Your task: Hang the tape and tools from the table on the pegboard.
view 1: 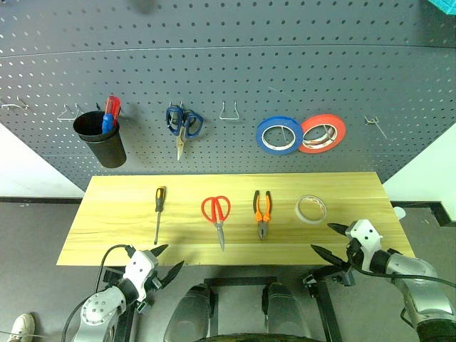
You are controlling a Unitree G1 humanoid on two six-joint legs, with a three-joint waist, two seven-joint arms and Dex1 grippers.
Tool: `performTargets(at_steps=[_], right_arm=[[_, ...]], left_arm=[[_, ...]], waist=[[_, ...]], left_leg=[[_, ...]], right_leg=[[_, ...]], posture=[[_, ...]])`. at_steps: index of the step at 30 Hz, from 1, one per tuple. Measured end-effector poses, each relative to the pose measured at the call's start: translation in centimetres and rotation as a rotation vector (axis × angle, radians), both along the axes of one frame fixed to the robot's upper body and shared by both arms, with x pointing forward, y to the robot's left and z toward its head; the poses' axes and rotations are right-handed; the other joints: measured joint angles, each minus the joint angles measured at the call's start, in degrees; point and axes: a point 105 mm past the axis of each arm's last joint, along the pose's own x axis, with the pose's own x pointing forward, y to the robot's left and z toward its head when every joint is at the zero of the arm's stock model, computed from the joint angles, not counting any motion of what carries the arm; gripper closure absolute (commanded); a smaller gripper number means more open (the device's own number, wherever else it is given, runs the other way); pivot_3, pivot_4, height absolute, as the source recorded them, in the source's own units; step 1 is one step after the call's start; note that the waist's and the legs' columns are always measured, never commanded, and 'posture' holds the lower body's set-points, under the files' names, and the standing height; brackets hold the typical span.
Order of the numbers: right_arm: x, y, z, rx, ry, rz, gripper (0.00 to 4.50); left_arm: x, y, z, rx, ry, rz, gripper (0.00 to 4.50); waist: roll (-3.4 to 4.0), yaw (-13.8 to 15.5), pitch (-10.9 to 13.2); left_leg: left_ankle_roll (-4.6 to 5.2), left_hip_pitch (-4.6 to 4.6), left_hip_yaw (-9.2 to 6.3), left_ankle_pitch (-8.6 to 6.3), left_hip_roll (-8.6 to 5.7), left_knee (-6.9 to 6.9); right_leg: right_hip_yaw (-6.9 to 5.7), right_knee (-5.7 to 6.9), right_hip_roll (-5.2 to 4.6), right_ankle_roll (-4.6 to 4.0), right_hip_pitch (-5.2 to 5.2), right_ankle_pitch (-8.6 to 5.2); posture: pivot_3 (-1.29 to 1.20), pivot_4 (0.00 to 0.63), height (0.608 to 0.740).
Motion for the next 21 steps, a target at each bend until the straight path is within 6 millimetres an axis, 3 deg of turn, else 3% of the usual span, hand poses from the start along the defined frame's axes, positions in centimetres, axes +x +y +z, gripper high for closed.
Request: performTargets(at_steps=[21], right_arm=[[0.21,0.46,0.63,-0.007,0.003,-0.017,0.0]], left_arm=[[0.23,-0.5,0.6,-0.002,-0.021,-0.017,0.98]], waist=[[-0.02,-0.02,-0.02]], left_leg=[[0.0,-0.01,0.0,0.0,0.0,0.0]], right_leg=[[0.0,-0.01,0.0,0.0,0.0,0.0]], posture=[[-0.01,0.119,0.733]])
